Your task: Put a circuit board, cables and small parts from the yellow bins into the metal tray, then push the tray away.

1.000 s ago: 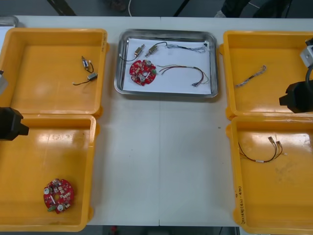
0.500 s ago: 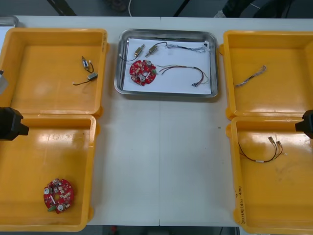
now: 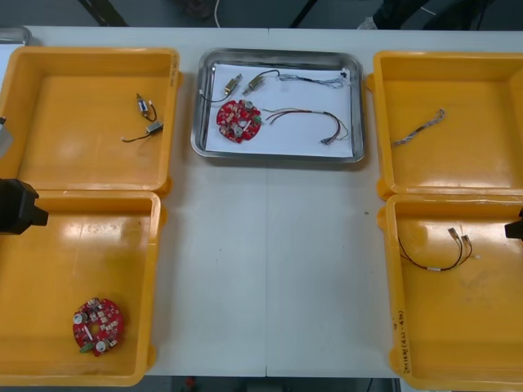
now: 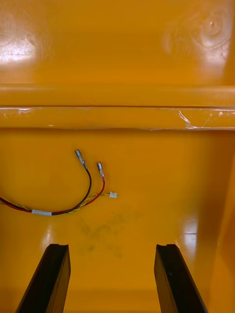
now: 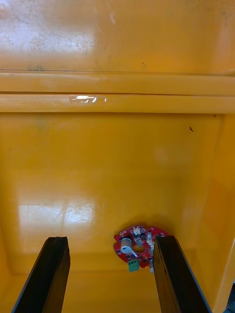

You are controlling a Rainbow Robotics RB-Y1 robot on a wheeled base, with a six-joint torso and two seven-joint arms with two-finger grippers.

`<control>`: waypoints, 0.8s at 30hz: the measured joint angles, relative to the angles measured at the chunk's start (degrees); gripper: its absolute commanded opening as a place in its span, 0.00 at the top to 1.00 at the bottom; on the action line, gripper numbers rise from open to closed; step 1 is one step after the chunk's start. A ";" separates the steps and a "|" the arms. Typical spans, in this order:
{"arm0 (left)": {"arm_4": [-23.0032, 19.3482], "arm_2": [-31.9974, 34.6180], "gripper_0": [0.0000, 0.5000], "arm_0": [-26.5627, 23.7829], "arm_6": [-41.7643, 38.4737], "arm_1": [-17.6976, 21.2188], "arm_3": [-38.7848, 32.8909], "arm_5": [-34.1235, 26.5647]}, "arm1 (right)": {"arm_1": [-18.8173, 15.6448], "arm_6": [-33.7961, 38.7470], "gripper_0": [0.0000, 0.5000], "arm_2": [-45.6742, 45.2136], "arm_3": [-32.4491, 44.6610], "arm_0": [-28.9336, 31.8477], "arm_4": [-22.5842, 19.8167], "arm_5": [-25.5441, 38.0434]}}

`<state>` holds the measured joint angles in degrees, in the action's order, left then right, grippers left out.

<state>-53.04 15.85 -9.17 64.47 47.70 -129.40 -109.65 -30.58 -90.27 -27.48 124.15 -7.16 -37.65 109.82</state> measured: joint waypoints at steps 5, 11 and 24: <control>0.00 0.00 0.00 0.00 0.00 0.00 0.00 0.00 | 0.00 0.01 0.00 0.00 0.09 0.31 -0.53 0.00; 0.00 0.00 0.00 0.00 0.00 0.00 0.00 0.00 | 0.00 0.11 0.00 0.00 0.10 0.36 -0.56 0.00; 0.00 0.00 0.00 0.00 0.00 0.00 0.00 0.00 | -0.01 1.63 0.00 0.00 0.12 0.76 -0.57 0.00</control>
<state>-53.04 15.85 -9.17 64.47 47.70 -129.40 -109.65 -30.59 -88.64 -27.48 124.26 -6.40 -38.22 109.82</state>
